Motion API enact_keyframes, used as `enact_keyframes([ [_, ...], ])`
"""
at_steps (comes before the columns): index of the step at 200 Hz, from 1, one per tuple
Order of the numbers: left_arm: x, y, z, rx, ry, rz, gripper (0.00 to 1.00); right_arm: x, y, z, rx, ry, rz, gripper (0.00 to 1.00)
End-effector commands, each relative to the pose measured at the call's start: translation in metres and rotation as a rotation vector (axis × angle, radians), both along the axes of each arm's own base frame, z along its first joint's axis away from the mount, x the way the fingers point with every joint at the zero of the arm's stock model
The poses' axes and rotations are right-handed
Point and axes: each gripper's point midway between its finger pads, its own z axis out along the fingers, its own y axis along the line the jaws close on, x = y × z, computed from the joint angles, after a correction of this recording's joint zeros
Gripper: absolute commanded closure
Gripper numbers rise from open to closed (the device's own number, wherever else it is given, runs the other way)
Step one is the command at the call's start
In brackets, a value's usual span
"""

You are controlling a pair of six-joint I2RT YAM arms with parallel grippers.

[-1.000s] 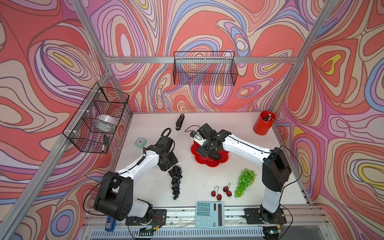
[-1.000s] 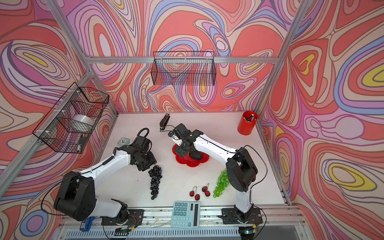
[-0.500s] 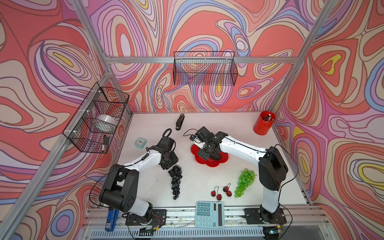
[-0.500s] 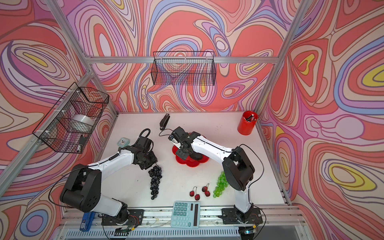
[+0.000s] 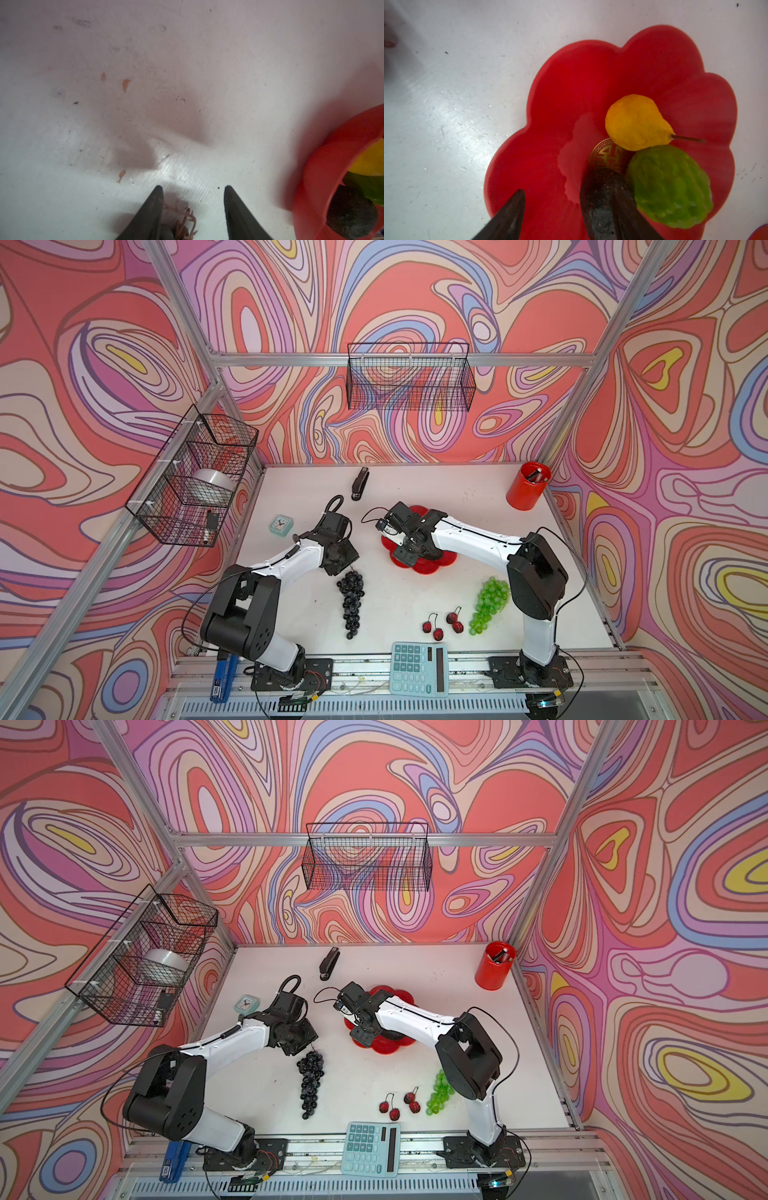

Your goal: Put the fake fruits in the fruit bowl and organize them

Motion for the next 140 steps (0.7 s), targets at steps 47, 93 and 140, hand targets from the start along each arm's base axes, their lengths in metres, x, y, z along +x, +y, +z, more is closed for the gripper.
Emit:
enact_keyframes([
  [47, 0.0095, 0.0043, -0.0028, 0.011, -0.041, 0.031, 0.62, -0.0067, -0.0019, -0.0142, -0.037, 0.013, 0.014, 0.32],
  [93, 0.0105, 0.0052, -0.0072, 0.023, -0.041, 0.023, 0.65, -0.0107, -0.0025, -0.0187, -0.045, 0.018, 0.015, 0.32],
  [140, 0.0094, 0.0028, -0.0074, 0.010, -0.045, 0.010, 0.84, -0.0130, -0.0011, -0.0206, -0.046, 0.017, 0.017, 0.31],
])
